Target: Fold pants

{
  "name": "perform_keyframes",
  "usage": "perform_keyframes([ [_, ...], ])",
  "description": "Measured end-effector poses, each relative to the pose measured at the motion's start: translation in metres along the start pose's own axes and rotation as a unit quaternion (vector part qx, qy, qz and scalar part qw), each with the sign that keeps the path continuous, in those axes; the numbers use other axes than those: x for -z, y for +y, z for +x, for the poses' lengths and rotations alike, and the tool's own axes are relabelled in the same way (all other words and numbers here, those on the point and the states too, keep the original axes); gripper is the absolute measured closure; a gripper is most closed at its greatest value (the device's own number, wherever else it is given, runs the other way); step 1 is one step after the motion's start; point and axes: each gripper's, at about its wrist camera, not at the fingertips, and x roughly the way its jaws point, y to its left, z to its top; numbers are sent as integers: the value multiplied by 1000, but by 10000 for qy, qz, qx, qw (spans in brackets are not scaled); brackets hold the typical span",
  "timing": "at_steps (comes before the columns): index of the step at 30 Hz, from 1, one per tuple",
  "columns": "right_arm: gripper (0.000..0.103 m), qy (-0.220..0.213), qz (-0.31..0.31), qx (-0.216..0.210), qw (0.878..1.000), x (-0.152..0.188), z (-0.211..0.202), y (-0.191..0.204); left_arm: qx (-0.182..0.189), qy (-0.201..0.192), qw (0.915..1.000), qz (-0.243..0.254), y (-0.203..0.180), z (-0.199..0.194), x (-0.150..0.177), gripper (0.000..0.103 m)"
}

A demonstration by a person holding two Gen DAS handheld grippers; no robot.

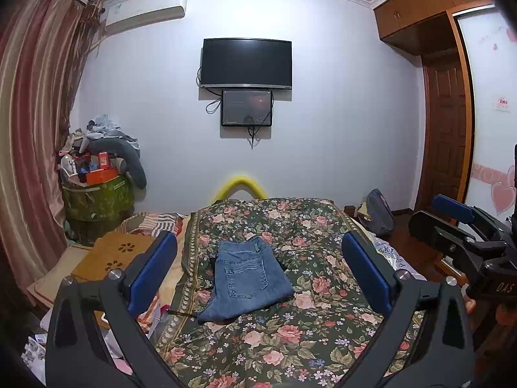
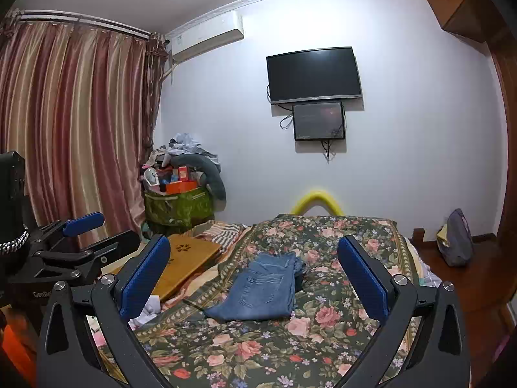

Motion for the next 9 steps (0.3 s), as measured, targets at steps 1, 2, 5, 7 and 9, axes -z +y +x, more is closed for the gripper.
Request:
perform_keyframes([
  [1,0,0,-1,6,10000,0,0,0,12,6,10000,-1,0,0,0,0],
  [2,0,0,3,10,10000,0,0,0,21,15,10000,-5,1,0,1,0],
  [5,0,12,9,15,10000,-1,0,0,28,26,10000,-20,2,-1,1,0],
  [7,0,18,4,20,10000,-2,0,1,4,16,10000,-63,4,-1,0,0],
  [9,0,24,4,18,10000,-2,1,2,30,55,9999,-133,8,0,1,0],
])
